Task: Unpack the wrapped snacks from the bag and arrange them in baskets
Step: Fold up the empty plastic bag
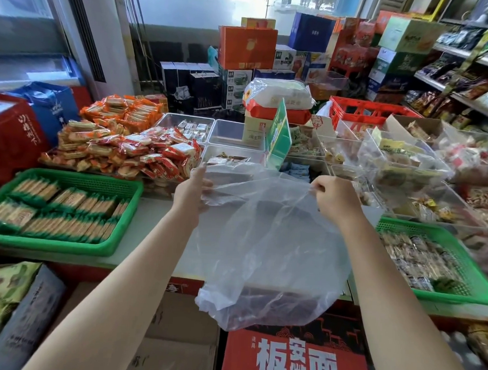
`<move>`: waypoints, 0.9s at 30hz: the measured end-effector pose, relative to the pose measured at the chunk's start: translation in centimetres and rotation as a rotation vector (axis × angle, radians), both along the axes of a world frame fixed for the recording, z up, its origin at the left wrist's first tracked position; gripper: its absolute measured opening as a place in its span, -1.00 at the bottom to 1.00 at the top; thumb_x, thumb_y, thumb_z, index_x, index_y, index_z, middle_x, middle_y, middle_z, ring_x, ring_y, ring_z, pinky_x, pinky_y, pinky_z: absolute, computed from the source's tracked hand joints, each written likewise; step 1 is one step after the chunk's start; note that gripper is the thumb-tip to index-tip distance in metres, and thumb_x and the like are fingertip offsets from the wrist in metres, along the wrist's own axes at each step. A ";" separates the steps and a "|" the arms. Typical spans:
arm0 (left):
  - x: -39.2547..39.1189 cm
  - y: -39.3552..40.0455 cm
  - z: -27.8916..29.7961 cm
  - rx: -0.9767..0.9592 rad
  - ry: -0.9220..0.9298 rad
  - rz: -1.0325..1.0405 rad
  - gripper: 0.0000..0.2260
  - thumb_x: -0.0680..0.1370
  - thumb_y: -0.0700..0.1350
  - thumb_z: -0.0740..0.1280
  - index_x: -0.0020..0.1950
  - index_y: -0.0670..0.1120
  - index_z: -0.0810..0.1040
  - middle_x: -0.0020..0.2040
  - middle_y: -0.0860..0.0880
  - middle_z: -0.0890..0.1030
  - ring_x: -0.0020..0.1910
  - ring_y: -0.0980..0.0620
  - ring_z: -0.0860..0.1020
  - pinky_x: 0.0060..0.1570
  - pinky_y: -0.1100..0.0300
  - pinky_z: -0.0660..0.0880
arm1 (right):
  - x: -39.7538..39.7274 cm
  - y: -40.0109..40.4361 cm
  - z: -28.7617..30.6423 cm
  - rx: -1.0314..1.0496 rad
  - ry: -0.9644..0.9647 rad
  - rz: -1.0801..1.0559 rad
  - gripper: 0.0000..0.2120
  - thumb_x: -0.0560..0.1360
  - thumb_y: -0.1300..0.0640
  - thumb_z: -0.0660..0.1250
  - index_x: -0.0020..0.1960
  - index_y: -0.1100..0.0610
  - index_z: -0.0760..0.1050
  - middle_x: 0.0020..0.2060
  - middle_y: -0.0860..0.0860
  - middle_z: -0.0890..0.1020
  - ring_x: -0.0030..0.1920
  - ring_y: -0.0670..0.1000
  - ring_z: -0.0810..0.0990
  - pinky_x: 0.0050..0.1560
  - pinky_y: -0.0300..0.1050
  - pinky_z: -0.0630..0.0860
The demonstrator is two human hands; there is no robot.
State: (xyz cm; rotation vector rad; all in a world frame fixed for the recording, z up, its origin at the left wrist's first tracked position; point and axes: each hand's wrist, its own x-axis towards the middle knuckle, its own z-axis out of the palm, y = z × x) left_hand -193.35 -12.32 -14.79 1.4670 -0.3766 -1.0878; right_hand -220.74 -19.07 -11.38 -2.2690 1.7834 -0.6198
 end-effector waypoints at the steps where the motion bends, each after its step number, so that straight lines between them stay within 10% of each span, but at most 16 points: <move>1: 0.1 -0.1 -0.1 0.006 -0.018 0.047 -0.65 0.58 0.17 0.34 -0.18 -0.11 0.58 -0.18 -0.01 0.59 -0.18 0.02 0.49 -0.14 0.13 0.46 | -0.1 -0.1 -0.2 0.016 0.002 0.001 -0.83 0.53 0.38 0.21 -0.06 0.25 0.56 -0.19 0.22 0.61 -0.18 0.24 0.55 -0.28 -0.04 0.35; 5: 0.0 -0.5 -1.4 0.039 -0.179 0.103 -0.73 0.59 0.04 0.37 -0.25 -0.08 0.57 -0.37 0.00 0.47 -0.42 0.03 0.35 -0.46 0.27 0.32 | -0.6 -0.3 -0.9 0.012 0.066 -0.176 -0.79 0.51 0.47 0.12 -0.02 0.27 0.47 -0.17 0.24 0.54 -0.23 0.16 0.41 -0.39 -0.08 0.21; 8: -0.4 -0.4 -2.4 0.024 -0.288 0.094 -0.86 0.58 -0.06 0.39 -0.13 -0.07 0.66 -0.32 0.03 0.54 -0.31 0.02 0.44 -0.22 0.18 0.40 | -0.8 -0.7 -1.5 -0.038 0.074 -0.249 -0.74 0.49 0.52 0.11 0.04 0.33 0.49 -0.10 0.29 0.58 -0.17 0.15 0.40 -0.25 -0.06 0.27; 13: 0.9 -0.1 -3.2 0.098 -0.280 0.042 -0.91 0.49 -0.19 0.33 -0.05 -0.09 0.61 -0.14 -0.07 0.58 -0.24 -0.02 0.49 -0.30 0.21 0.41 | -0.1 -1.3 -2.2 0.073 0.088 -0.107 -0.73 0.51 0.44 0.13 0.10 0.24 0.50 0.02 0.26 0.57 -0.10 0.15 0.41 -0.19 -0.07 0.29; 20: 2.5 1.0 -4.3 0.213 -0.454 -0.183 -0.80 0.48 -0.11 0.49 -0.19 -0.12 0.50 -0.40 -0.08 0.49 -0.43 -0.02 0.42 -0.41 0.19 0.36 | 0.7 -0.7 -1.7 0.315 0.031 0.167 -0.82 0.55 0.10 0.40 0.07 0.07 0.43 -0.01 0.11 0.59 -0.06 0.14 0.56 -0.20 -0.05 0.42; 24: 1.7 1.4 -4.8 0.395 -0.897 -0.275 -0.67 0.50 -0.11 0.39 0.25 -0.02 0.49 0.17 -0.11 0.52 0.18 -0.09 0.49 0.16 0.05 0.45 | 2.2 -0.4 -1.6 0.415 0.051 0.249 -0.68 0.44 -0.14 0.51 -0.01 0.02 0.48 -0.01 0.00 0.58 0.02 0.09 0.56 -0.06 -0.02 0.50; 27: -0.3 1.8 -3.0 -0.065 -0.983 -0.334 -0.59 0.53 0.04 0.44 0.35 0.01 0.51 0.30 -0.01 0.50 0.22 0.11 0.43 0.24 0.25 0.37 | 4.2 0.6 -1.7 0.367 0.051 0.285 -0.66 0.41 -0.16 0.53 -0.06 0.05 0.50 -0.16 -0.08 0.53 -0.09 0.01 0.51 -0.20 -0.12 0.40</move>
